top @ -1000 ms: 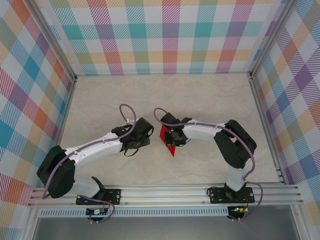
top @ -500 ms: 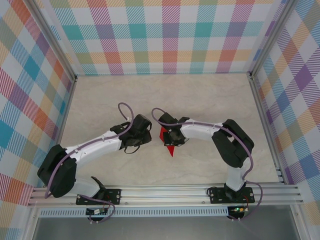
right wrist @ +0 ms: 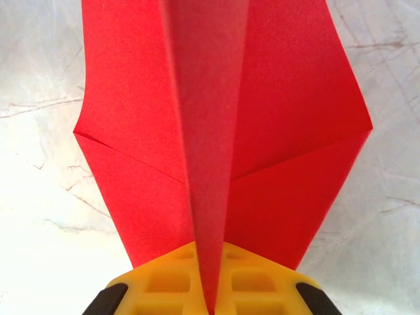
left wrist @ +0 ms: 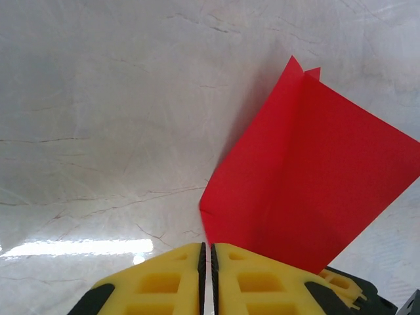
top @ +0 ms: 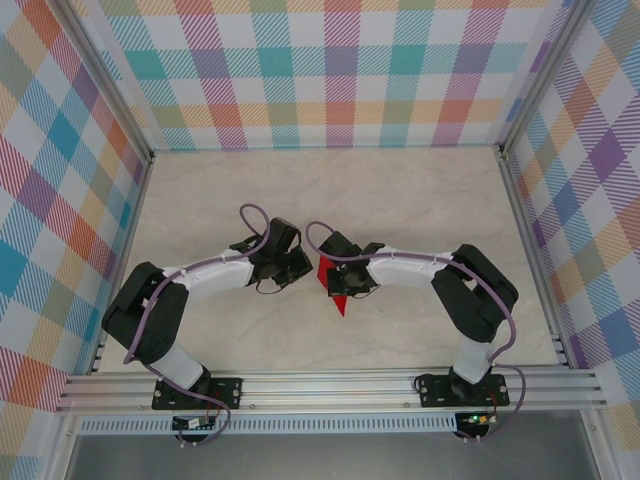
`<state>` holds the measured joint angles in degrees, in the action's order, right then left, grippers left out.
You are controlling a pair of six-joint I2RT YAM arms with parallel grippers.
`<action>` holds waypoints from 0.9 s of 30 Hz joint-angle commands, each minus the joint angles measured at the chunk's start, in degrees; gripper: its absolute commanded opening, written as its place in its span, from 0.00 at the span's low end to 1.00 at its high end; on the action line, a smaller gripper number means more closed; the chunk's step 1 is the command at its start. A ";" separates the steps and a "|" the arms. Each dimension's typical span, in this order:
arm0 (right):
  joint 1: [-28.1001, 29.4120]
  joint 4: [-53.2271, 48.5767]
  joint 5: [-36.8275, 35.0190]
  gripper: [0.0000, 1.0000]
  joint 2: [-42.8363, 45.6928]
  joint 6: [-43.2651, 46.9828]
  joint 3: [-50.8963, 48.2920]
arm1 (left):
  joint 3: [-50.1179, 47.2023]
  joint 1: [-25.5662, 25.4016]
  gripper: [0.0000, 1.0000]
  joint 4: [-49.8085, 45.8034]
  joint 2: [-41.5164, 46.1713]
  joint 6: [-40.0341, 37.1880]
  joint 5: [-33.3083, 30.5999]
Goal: Fold a paper plane with a square sheet of paper (pick it up from the middle)
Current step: Move the paper plane to the center of the table.
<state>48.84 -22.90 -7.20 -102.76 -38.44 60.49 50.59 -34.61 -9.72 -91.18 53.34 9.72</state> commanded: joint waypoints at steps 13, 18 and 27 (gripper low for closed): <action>-0.34 -10.60 -3.51 0.07 -6.93 -2.51 11.67 | -5.66 1.04 0.13 -4.80 10.98 1.50 -9.97; -0.94 -11.52 -2.01 0.08 -10.61 -4.01 13.53 | -7.40 1.04 0.14 -5.75 14.57 1.53 -12.89; -0.91 -11.36 -0.11 0.11 -12.75 -5.95 12.20 | -8.31 1.04 0.14 -8.39 16.21 1.21 -13.46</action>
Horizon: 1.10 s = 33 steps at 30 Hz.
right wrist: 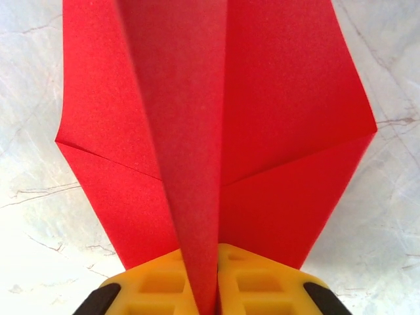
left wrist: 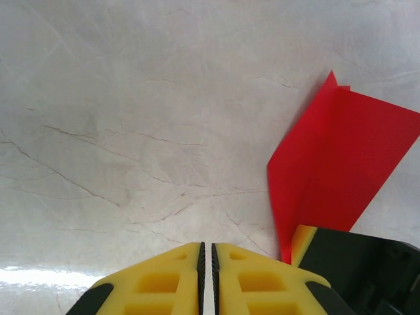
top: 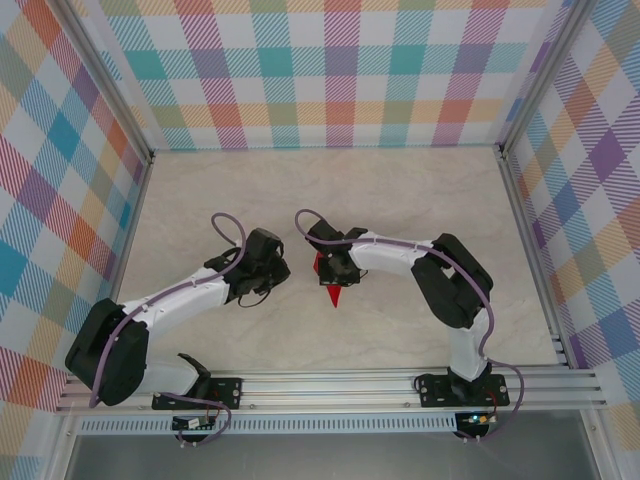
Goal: Fold a paper plane with a square sheet of paper (pick it up from the middle)
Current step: Move the paper plane to the center of the table.
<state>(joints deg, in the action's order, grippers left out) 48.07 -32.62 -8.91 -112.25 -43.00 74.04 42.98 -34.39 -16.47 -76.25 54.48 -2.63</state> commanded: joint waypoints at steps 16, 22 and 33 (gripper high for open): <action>-0.11 -7.90 -2.16 0.12 -3.18 0.12 4.72 | -1.06 0.82 0.14 -3.30 3.10 -1.50 -1.94; -0.17 -7.41 -0.98 0.06 -5.92 -0.65 4.60 | -1.28 0.82 0.14 -3.31 3.37 -1.58 -2.04; -0.09 -9.14 -4.03 0.03 -3.84 -0.93 5.56 | -0.70 0.82 0.14 -3.65 3.14 -2.06 -1.85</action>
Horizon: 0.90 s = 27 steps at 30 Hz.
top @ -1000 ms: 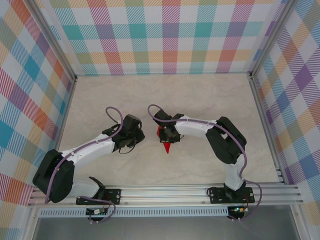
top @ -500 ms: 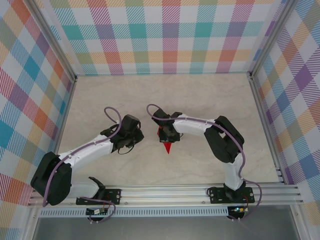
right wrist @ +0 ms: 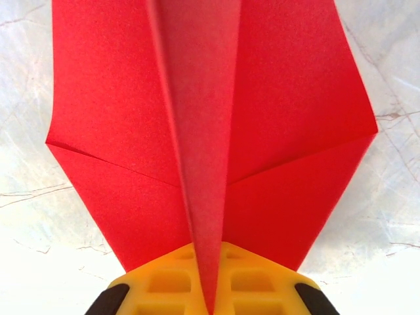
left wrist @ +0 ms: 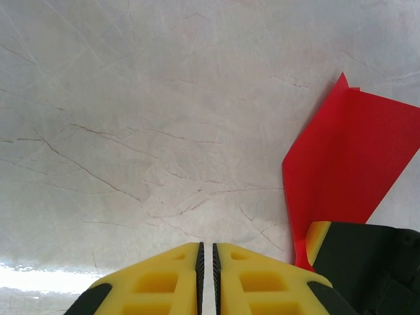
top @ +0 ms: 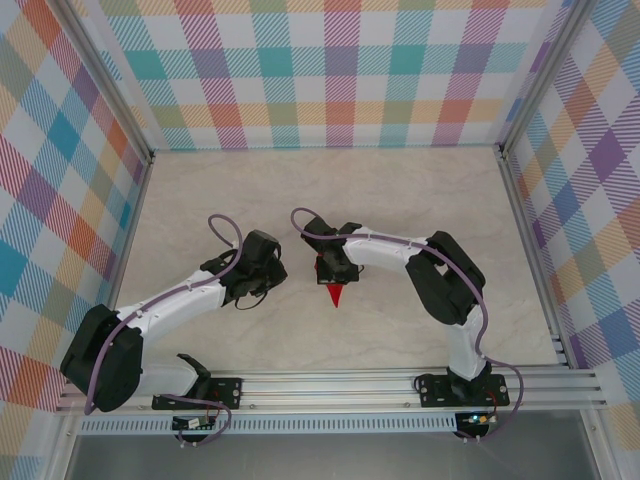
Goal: Fold a paper plane with a square sheet of paper (pick it up from the middle)
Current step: Move the paper plane to the center of the table.
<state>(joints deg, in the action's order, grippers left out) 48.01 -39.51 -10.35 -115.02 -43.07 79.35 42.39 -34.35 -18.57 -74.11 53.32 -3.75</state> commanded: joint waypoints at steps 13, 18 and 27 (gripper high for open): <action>-0.46 -0.73 -1.33 0.04 -3.03 -1.21 -0.07 | -0.12 0.69 0.15 -2.29 1.63 -1.23 -1.46; -0.46 -0.53 -0.65 0.08 -2.61 -1.27 -0.27 | -0.14 0.72 0.15 -2.30 1.44 -1.32 -1.41; -0.44 -2.39 -2.57 0.24 3.69 0.18 0.85 | -0.12 0.69 0.15 -2.27 1.84 -1.64 -1.41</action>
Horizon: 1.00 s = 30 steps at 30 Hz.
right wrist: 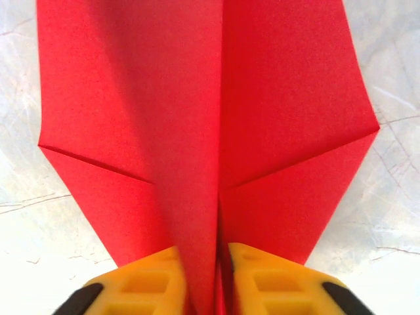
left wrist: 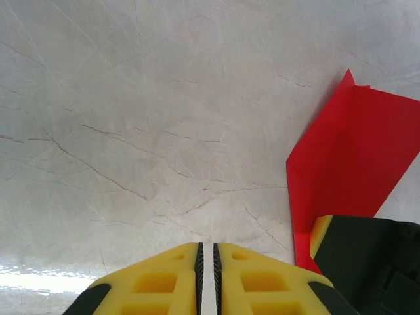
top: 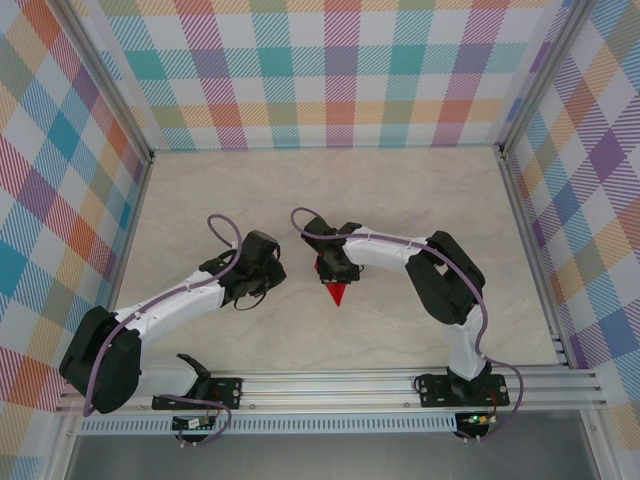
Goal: Fold a paper plane with a square sheet of paper (pick it up from the middle)
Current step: Move the paper plane to the center of the table, then reset both arms
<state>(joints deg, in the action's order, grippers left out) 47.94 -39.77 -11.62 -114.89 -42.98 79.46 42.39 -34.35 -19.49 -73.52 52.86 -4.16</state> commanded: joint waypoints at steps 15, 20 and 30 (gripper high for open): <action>-0.33 -1.87 -9.26 0.50 24.05 1.48 -6.48 | 0.24 0.66 0.16 -1.51 1.13 -1.67 -1.23; -0.31 0.41 -15.39 0.65 34.50 1.32 -12.65 | 0.31 0.69 0.18 -1.78 1.25 -2.39 -1.71; -1.70 -2.43 -31.53 1.00 52.03 -2.15 -23.79 | -1.07 0.69 0.29 -2.46 5.50 -5.46 -5.99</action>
<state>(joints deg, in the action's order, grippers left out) 47.22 -40.29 -35.40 -65.73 -43.33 57.91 42.37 -34.35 -20.01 -70.50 49.56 -6.83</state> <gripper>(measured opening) 0.997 0.264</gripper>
